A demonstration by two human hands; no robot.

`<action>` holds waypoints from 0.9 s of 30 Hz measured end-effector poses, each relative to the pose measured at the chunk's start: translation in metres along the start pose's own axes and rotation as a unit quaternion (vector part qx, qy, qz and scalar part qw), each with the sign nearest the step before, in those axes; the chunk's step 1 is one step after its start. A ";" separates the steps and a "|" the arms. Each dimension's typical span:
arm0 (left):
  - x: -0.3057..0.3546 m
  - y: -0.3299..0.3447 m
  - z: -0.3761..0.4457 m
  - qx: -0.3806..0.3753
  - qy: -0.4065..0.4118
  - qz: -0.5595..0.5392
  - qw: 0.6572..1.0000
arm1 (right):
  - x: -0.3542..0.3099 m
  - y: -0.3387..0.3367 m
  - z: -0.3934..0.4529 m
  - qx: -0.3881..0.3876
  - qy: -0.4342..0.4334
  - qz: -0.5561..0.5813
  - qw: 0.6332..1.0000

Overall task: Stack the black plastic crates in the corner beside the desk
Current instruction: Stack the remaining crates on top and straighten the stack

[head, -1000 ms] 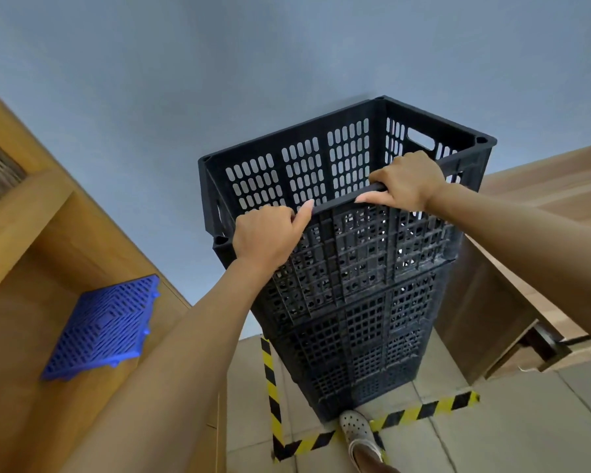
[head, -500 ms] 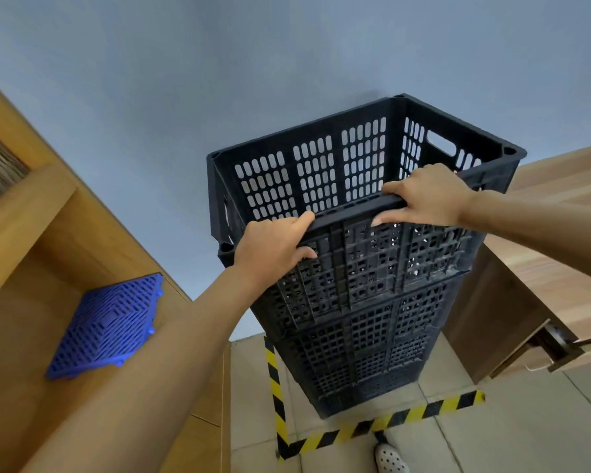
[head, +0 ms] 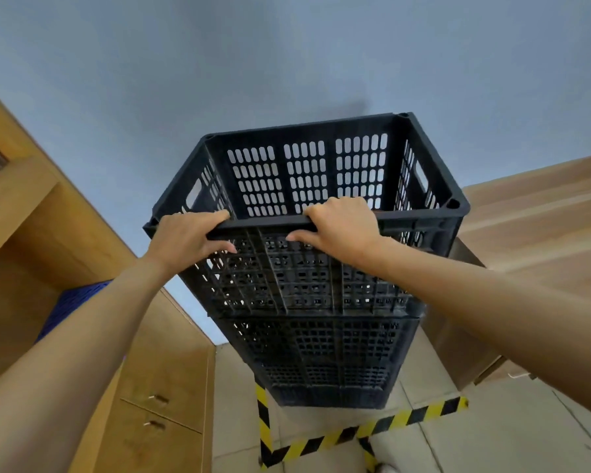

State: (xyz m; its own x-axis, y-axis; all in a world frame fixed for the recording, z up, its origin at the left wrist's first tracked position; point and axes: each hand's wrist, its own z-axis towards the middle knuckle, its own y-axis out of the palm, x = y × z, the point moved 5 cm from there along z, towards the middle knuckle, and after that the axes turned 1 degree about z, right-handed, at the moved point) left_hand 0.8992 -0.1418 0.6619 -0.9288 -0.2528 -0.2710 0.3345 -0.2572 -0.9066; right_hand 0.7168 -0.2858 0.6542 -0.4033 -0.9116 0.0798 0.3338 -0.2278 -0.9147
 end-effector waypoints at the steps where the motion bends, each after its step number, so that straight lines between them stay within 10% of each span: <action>1: -0.001 0.001 0.000 -0.003 -0.004 0.004 1.000 | -0.001 0.000 0.000 0.000 -0.012 -0.005 1.000; 27: 0.140 -0.005 0.076 -0.002 -0.162 -0.023 0.986 | 0.167 0.011 0.023 -0.042 -0.084 -0.026 0.995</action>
State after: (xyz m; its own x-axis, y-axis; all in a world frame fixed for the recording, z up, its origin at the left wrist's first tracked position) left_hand 0.7797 -0.2464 0.6530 -0.8430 -0.5262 -0.1119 0.2916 -0.2720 -0.9171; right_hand 0.6728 -0.4488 0.6662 -0.2671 -0.9453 0.1872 0.2412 -0.2537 -0.9367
